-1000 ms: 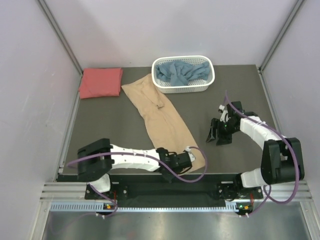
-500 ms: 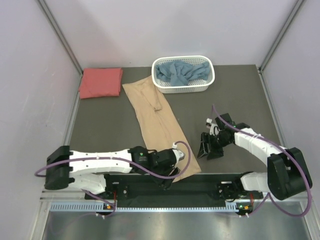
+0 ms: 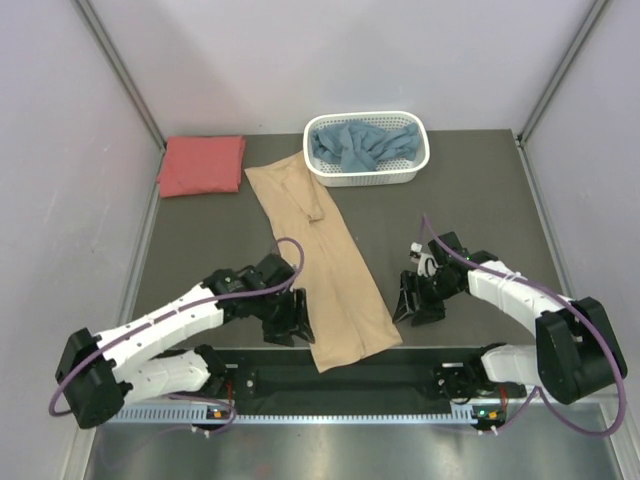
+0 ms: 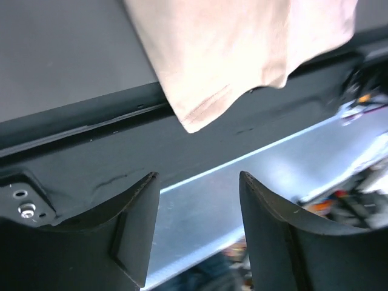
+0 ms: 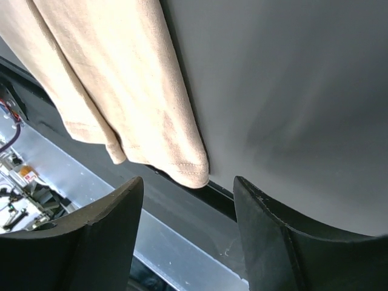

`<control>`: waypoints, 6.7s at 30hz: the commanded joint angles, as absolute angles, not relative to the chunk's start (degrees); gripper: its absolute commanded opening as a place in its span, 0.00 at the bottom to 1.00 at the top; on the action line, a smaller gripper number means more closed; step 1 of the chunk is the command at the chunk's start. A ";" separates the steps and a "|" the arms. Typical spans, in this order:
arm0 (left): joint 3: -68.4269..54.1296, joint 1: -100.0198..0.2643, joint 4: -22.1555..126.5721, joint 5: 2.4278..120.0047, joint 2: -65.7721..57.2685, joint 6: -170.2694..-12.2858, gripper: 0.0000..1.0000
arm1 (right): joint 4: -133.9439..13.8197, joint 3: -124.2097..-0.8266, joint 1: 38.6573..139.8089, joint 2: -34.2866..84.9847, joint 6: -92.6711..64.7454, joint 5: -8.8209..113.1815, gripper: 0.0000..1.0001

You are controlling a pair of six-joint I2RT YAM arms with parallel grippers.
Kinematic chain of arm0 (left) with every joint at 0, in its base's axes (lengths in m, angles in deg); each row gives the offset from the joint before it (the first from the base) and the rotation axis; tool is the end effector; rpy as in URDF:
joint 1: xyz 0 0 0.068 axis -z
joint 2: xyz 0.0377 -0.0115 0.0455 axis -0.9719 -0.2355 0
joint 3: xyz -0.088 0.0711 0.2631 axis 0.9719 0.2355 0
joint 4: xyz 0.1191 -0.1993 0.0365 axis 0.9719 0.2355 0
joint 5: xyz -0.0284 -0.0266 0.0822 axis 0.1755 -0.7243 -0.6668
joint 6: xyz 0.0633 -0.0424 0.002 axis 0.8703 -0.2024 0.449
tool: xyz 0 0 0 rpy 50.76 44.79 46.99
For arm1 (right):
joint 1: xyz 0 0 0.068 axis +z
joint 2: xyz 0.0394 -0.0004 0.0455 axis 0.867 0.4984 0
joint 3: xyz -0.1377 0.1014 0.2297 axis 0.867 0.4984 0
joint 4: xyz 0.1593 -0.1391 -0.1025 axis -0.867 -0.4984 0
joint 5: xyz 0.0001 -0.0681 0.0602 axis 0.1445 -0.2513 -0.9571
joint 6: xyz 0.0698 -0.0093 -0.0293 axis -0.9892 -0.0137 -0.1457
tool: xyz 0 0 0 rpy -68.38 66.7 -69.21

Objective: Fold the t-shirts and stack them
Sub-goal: Fold the tshirt

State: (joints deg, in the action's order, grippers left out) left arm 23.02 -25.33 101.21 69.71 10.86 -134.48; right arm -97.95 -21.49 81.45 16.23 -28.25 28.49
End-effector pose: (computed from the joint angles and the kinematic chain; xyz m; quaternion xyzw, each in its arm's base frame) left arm 0.0886 -0.1390 0.2206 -0.0002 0.9667 -0.2554 0.0146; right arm 0.1499 0.0947 0.1688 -0.0353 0.9555 0.2927 0.0136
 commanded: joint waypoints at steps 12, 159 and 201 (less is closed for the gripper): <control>25.70 -44.57 100.72 82.05 12.34 -146.44 0.42 | -94.79 -24.15 86.21 15.37 -34.75 36.26 0.61; 20.02 -41.90 95.63 45.56 11.48 -152.33 0.00 | -97.44 -63.95 92.19 43.92 -26.57 31.87 0.00; -1.86 -61.96 89.82 57.44 -24.29 -130.15 0.00 | -97.70 -87.34 85.33 67.49 -27.28 27.39 0.00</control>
